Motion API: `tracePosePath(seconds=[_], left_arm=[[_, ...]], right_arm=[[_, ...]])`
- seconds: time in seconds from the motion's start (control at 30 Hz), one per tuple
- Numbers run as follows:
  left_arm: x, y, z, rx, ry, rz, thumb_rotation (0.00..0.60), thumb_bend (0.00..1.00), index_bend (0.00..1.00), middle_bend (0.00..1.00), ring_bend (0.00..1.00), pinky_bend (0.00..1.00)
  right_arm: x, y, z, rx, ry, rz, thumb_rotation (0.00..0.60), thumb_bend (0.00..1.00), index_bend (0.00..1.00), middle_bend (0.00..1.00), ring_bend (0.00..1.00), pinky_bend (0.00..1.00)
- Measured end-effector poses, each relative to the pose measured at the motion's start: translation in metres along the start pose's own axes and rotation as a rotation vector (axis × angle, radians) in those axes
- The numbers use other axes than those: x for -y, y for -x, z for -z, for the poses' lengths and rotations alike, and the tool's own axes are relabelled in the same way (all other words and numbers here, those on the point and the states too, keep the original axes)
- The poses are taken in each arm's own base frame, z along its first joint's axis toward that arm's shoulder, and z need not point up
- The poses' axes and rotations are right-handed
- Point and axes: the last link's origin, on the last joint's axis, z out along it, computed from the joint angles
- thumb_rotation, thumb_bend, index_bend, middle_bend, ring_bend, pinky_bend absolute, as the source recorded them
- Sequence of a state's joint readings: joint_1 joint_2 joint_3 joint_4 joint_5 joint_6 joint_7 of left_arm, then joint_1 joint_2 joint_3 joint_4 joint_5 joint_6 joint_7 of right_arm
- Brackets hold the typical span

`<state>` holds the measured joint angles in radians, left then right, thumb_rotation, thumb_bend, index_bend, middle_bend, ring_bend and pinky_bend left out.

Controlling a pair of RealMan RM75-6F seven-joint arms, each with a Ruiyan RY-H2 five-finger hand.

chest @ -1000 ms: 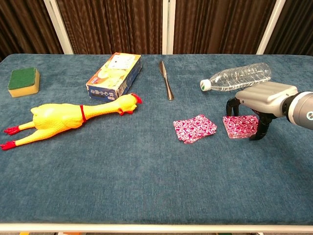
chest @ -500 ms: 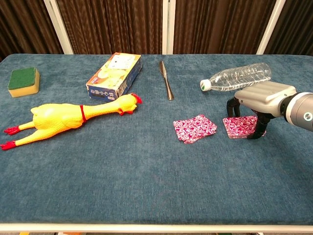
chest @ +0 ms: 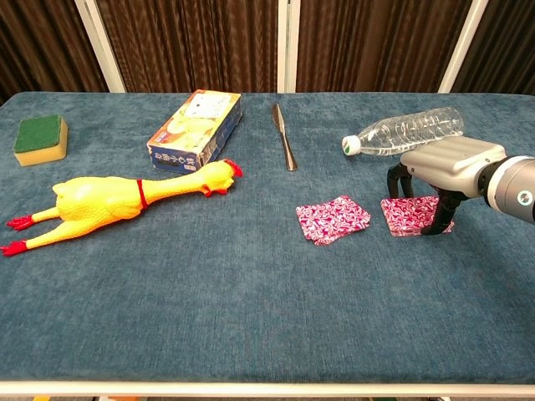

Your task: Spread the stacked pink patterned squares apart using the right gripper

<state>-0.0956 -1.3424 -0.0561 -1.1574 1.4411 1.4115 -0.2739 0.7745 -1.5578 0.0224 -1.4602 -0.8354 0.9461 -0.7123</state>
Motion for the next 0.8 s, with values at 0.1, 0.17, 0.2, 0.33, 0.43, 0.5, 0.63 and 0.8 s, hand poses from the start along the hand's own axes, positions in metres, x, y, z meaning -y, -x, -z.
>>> tracePosePath(seconds=[0.1,0.17,0.2,0.33,0.43,0.5,0.63,0.8], left_arm=[[0.000,0.000,0.000,0.000,0.000,0.000,0.600,0.03,0.16,0.14,0.08,0.18],[0.000,0.000,0.000,-0.002,0.001,0.000,0.600,0.03,0.16,0.14,0.08,0.18],[0.000,0.000,0.000,-0.003,0.001,0.000,0.600,0.03,0.16,0.14,0.08,0.18],[0.000,-0.001,0.000,-0.004,0.000,0.000,0.600,0.03,0.16,0.14,0.08,0.18],[0.000,-0.001,0.000,-0.004,0.000,-0.001,0.600,0.03,0.16,0.14,0.08,0.18],[0.000,-0.001,0.000,-0.004,0.001,-0.001,0.600,0.03,0.16,0.14,0.08,0.18],[-0.001,0.000,0.000,-0.001,0.003,-0.003,0.600,0.03,0.16,0.14,0.08,0.18],[-0.001,0.000,0.000,0.001,0.004,-0.003,0.600,0.03,0.16,0.14,0.08,0.18]], right_arm=[[-0.001,-0.001,0.001,-0.007,0.001,-0.002,0.600,0.10,0.43,0.42,0.79,0.90],[-0.001,-0.001,0.001,-0.010,0.003,-0.005,0.600,0.10,0.44,0.42,0.79,0.90],[-0.001,-0.002,0.001,-0.012,0.003,-0.006,0.600,0.10,0.44,0.42,0.79,0.90],[-0.001,-0.004,0.003,-0.021,0.000,-0.011,0.600,0.10,0.44,0.43,0.79,0.90],[-0.001,-0.008,0.006,-0.029,-0.004,-0.014,0.600,0.10,0.44,0.43,0.79,0.90],[-0.001,-0.010,0.009,-0.034,-0.009,-0.017,0.600,0.10,0.44,0.43,0.79,0.90],[0.002,-0.014,0.017,-0.037,-0.025,-0.020,0.600,0.10,0.45,0.43,0.79,0.90],[0.009,-0.011,0.035,-0.042,-0.044,-0.017,0.600,0.10,0.45,0.43,0.79,0.90]])
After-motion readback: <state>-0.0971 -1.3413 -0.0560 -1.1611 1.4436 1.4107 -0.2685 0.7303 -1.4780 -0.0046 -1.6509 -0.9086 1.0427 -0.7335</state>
